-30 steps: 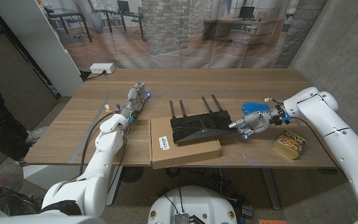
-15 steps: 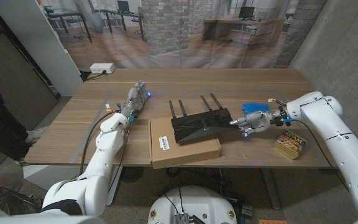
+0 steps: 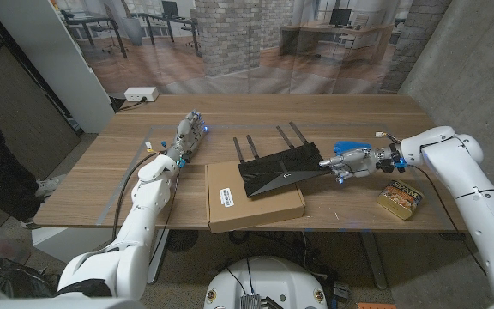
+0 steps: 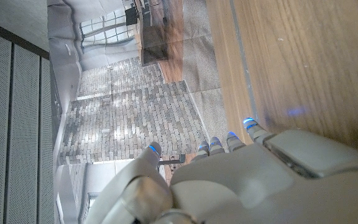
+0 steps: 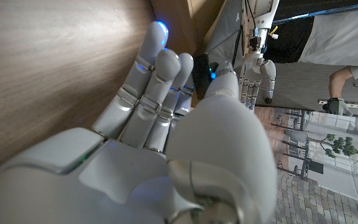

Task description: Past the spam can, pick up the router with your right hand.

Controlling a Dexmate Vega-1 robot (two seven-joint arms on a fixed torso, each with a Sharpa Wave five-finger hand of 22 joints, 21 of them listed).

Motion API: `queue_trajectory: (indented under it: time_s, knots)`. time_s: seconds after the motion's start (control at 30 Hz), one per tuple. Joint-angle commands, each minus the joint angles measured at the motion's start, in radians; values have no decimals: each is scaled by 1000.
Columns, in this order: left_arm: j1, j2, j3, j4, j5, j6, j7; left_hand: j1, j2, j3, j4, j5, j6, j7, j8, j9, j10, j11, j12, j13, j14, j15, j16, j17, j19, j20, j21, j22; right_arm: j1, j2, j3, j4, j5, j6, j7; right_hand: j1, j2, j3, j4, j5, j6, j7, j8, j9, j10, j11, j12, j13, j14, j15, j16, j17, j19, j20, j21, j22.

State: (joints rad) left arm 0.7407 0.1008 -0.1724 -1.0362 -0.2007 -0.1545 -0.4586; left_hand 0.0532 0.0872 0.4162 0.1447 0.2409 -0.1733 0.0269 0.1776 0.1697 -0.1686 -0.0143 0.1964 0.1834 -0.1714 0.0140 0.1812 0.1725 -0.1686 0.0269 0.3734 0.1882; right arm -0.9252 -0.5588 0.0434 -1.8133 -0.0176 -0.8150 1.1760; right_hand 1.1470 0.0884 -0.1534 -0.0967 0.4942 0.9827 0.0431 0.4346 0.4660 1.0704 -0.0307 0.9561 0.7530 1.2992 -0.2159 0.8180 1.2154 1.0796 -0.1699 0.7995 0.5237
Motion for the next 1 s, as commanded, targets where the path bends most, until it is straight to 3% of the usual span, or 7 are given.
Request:
queue_trajectory:
  time_s: [0.03, 1.0]
  knots:
    - [23, 6, 9, -49, -9, 16, 10, 8, 23, -4, -3, 4, -49, 7, 3, 3, -71, 5, 2, 3, -141, 9, 3, 3, -20, 6, -1, 6, -25, -5, 27, -65, -3, 14, -45, 111, 99, 5, 5, -6, 83, 79, 12, 40, 35, -26, -3, 5, 6, -1, 10, 5, -5, -2, 9, 1]
    - [70, 23, 30, -136, -35, 38, 35, 7, 22, -8, -3, 4, -49, 7, 3, 3, -70, 4, 3, 3, -141, 9, 3, 3, -18, 7, -4, 6, -86, 17, 114, -186, -15, 104, -132, 123, 93, 14, 30, -32, 87, 74, 6, 43, 37, -28, -13, 10, 0, -1, 12, 7, -22, -4, 36, -16]
